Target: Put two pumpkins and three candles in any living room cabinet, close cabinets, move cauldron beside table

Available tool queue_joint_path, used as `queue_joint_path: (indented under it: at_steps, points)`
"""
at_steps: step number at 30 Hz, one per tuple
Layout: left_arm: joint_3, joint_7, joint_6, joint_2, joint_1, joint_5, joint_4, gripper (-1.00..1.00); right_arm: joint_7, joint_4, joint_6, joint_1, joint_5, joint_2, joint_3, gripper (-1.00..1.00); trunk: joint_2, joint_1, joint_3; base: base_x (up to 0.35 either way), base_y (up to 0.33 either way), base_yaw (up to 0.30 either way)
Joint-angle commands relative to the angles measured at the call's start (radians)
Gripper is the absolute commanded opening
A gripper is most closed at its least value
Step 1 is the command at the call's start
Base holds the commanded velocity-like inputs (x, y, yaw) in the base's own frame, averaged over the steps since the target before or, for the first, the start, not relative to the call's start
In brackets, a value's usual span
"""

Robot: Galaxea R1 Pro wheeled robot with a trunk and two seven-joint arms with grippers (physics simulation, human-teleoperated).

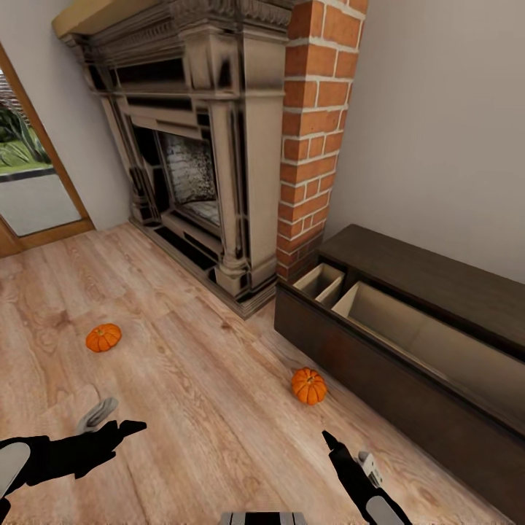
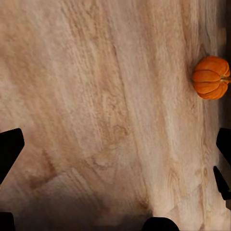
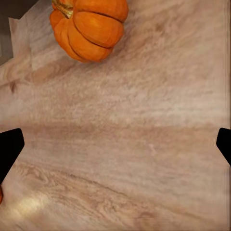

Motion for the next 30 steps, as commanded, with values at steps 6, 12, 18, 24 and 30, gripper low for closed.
queue_joint_path:
  at_steps: [6, 12, 18, 24, 30]
  points:
    - [0.0, -0.001, 0.001, 0.0, 0.0, 0.001, 0.0, 1.0, -0.01, -0.097, 0.003, -0.024, -0.008, 0.011, -0.005, 1.0, -0.001, 0.003, -0.023, 0.0, 0.0, 0.0]
    - [-0.001, -0.001, 0.0, -0.001, 0.0, 0.001, 0.0, 1.0, -0.014, -0.14, 0.004, -0.039, -0.068, 0.008, -0.027, 1.0, -0.003, 0.005, -0.047, 0.0, 0.0, 0.0]
    - [-0.002, -0.001, 0.0, -0.002, 0.0, 0.001, 0.0, 1.0, -0.041, -0.149, 0.154, -0.075, -0.084, -0.003, -0.031, 1.0, -0.004, 0.008, -0.07, 0.0, 0.0, 0.0]
    - [0.002, -0.002, -0.004, 0.002, -0.002, -0.001, 0.0, 1.0, -0.046, -0.15, 0.259, -0.081, -0.085, -0.005, -0.035, 1.0, -0.006, 0.011, -0.093, 0.0, 0.0, 0.0]
    - [0.003, -0.002, -0.008, 0.0, -0.003, 0.0, -0.001, 1.0, -0.039, -0.149, 0.262, -0.081, -0.084, -0.004, -0.095, 1.0, -0.006, 0.012, -0.105, 0.0, 0.0, 0.0]
